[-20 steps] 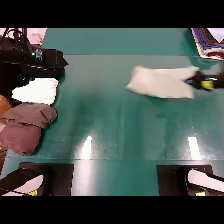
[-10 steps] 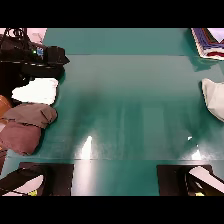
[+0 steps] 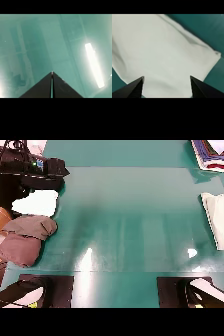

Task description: Fold the shirts.

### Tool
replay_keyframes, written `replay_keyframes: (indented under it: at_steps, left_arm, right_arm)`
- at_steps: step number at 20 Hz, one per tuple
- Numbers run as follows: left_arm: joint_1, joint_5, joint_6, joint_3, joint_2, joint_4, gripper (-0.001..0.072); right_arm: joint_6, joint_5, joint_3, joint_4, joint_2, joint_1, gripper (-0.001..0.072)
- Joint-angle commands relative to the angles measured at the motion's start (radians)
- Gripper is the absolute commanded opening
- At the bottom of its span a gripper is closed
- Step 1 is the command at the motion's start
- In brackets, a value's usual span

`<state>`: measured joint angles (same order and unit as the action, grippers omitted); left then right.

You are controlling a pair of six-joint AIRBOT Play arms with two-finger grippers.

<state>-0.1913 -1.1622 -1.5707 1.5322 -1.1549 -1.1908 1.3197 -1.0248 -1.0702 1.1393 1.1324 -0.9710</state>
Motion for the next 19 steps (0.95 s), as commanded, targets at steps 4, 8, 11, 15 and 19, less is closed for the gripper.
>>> replay_keyframes:
  at_steps: [4, 8, 11, 15, 19]
  left_arm:
    - [0.0, 0.001, 0.0, 0.0, 0.0, 0.0, 0.0025]
    - [0.0, 0.003, 0.0, 0.0, 0.0, 0.0, 0.0025]
    - [0.0, 0.003, 0.0, 0.0, 0.0, 0.0, 0.0025]
    - [0.0, 0.003, 0.0, 0.0, 0.0, 0.0, 0.0025]
    - [0.0, 0.003, 0.0, 0.0, 0.0, 0.0, 0.0025]
  right_arm:
    - [0.0, -0.131, -0.117, -0.187, 0.0, 0.277, 0.0653]
    - [0.0, -0.146, -0.093, -0.193, 0.003, 0.632, 0.0575]
    - [-0.001, -0.144, -0.094, -0.194, 0.005, 0.846, 0.0109]
    - [-0.004, -0.129, -0.094, -0.194, 0.005, 1.003, 0.0014]
    - [-0.003, -0.131, -0.094, -0.196, 0.005, 1.032, 0.0014]
